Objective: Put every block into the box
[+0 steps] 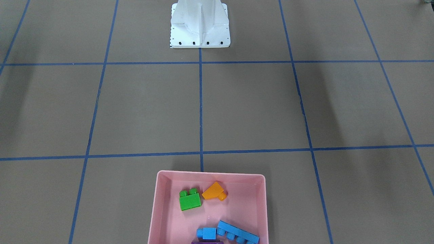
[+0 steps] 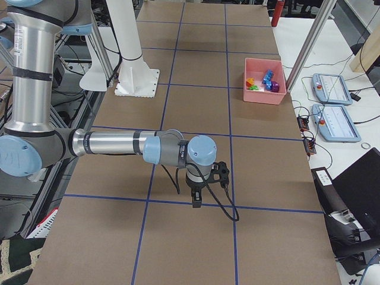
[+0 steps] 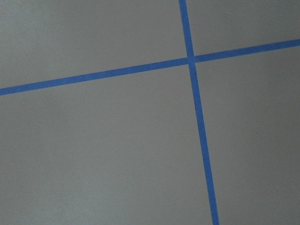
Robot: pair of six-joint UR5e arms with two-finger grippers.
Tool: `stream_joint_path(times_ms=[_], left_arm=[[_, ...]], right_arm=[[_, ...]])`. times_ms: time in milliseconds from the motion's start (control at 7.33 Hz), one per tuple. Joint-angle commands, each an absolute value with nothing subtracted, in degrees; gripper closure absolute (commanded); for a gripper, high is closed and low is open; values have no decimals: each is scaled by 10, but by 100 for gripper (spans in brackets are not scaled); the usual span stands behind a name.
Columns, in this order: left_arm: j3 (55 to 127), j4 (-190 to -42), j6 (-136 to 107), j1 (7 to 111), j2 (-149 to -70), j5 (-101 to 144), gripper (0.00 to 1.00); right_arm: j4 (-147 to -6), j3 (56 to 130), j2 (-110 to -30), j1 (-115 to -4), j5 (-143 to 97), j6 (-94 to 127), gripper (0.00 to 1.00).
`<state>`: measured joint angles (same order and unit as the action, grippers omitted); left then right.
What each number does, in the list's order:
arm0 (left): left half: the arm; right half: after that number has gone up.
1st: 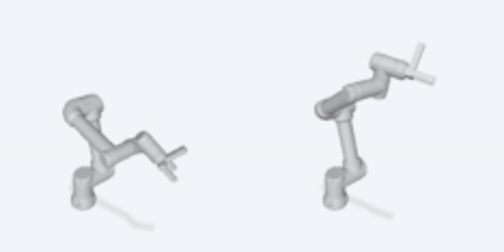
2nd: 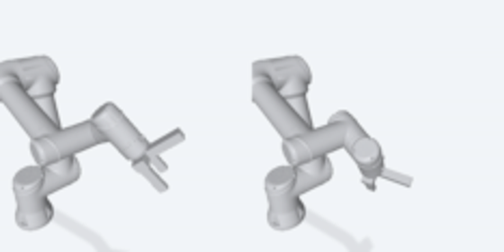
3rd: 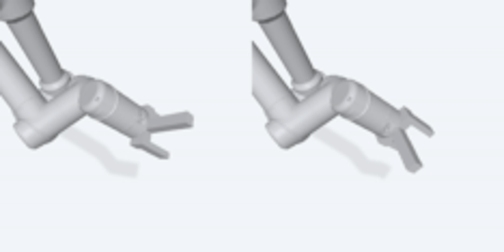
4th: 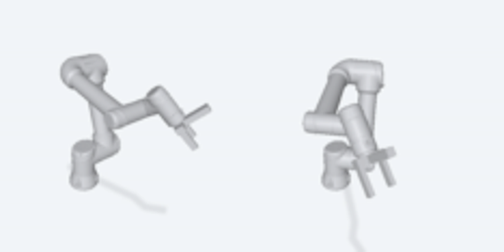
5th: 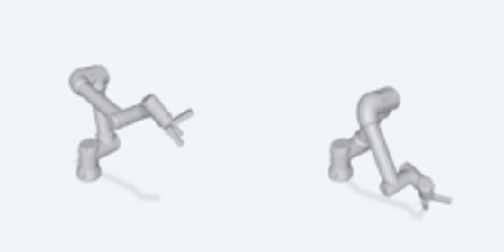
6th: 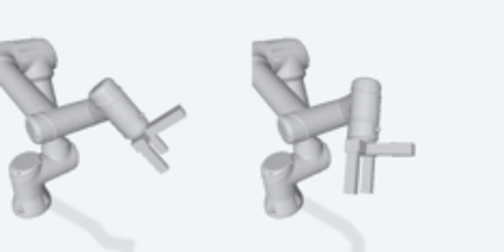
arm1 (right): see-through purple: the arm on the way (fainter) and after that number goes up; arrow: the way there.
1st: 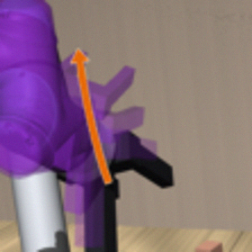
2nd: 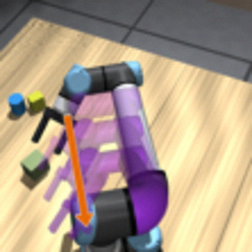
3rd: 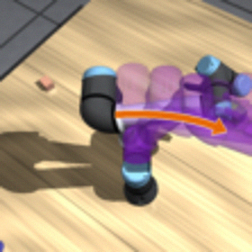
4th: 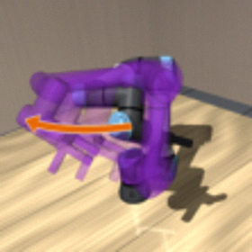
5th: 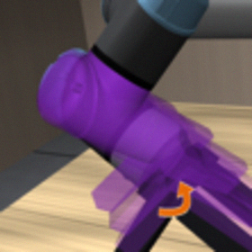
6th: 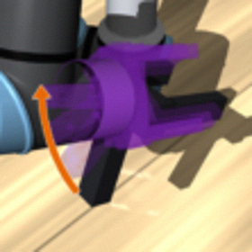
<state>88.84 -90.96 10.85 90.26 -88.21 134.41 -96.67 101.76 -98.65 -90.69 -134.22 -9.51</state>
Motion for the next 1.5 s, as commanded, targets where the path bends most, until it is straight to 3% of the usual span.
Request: stream_joint_path(times_ms=[0, 1365], left_arm=[[890, -910, 79, 903, -892, 1344, 0], [933, -920, 47, 901, -903, 1317, 0]], right_arm=[[-948, 1012, -990, -903, -1346, -84, 0], [-925, 1011, -986, -904, -1348, -81, 0]])
